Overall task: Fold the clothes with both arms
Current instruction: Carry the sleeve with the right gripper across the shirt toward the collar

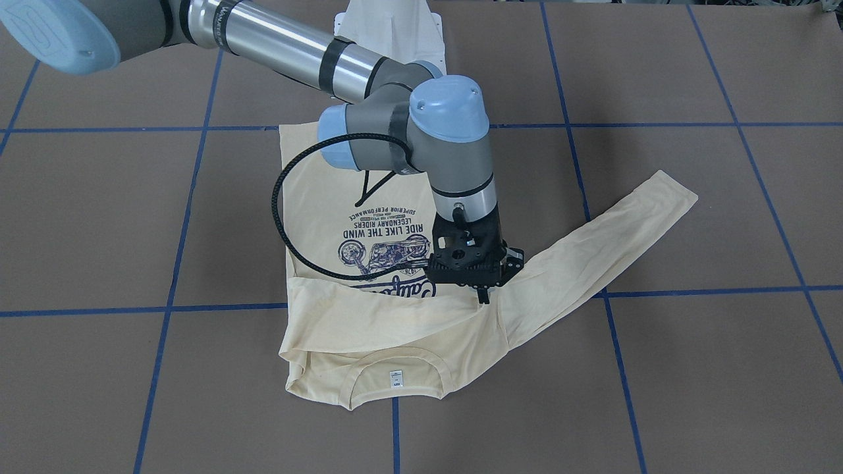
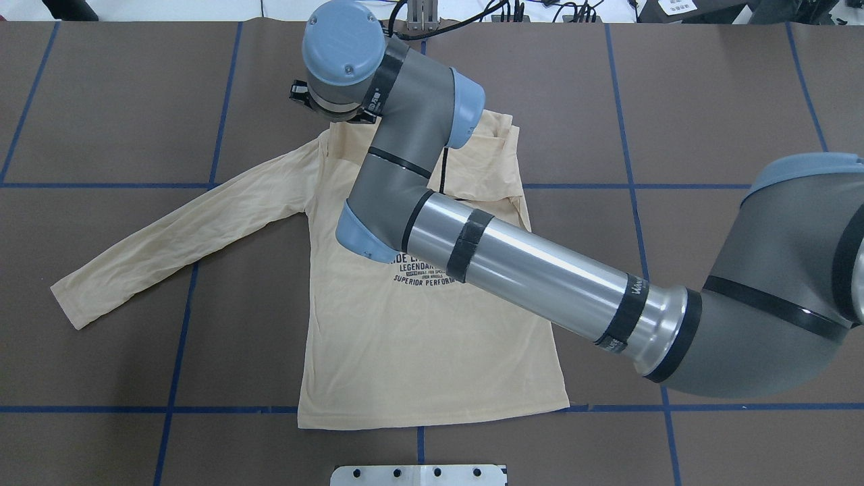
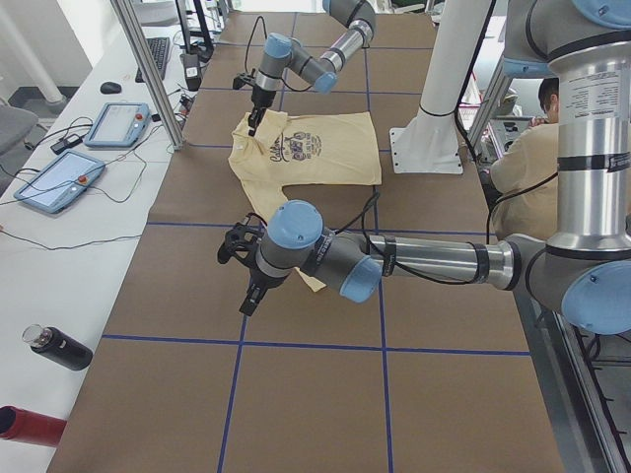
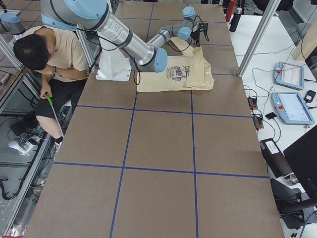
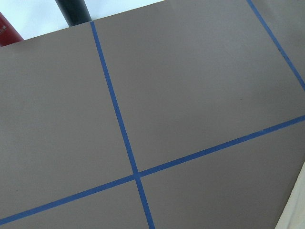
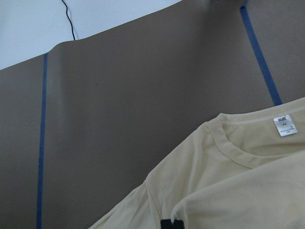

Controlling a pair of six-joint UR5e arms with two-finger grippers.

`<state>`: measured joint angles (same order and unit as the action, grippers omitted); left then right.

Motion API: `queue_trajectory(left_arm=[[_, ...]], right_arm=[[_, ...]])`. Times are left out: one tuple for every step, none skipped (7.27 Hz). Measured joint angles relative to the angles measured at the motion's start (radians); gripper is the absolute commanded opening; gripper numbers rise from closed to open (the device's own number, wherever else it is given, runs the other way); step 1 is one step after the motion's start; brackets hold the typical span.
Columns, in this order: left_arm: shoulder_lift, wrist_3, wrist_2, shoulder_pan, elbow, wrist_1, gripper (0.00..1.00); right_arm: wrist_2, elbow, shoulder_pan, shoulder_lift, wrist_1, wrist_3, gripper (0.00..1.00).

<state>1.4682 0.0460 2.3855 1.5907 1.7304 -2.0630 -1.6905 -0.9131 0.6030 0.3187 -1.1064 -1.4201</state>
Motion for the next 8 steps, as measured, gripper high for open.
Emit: queue_trajectory(left_arm=[[0.0,0.0,0.0,0.0,0.0,-0.005,1.0],[0.0,0.0,0.0,0.0,0.0,-0.007,1.0],[0.0,0.0,0.0,0.0,0.0,-0.009,1.0],[0.0,0.0,0.009,-0.003,0.0,-0.009,1.0],[0.001,0.002,0.038,-0.012,-0.002,-0.009,1.0],[0.006,0.028,0.069,-0.037,-0.002,-0.013,1.0],[0.019,0.13,0.082,-0.083,-0.003,-0.035,1.0],[0.042,0.281,0.077,-0.149,-0.018,-0.073,1.0]], right_arm=[[0.013,0.062,-0.014,-0.04,0.018,-0.001,0.25],[0.019,0.097,-0.023,-0.063,0.026,-0.001,0.81],[0.027,0.13,-0.03,-0.082,0.043,-0.002,0.98],[0.04,0.163,-0.033,-0.097,0.074,-0.004,0.98],[0.048,0.181,-0.035,-0.107,0.099,-0.01,0.98],[0.047,0.185,-0.037,-0.115,0.108,-0.042,0.98],[0.03,0.167,-0.041,-0.111,0.102,-0.087,0.98],[0.006,0.1,-0.047,-0.071,0.085,-0.11,0.98]])
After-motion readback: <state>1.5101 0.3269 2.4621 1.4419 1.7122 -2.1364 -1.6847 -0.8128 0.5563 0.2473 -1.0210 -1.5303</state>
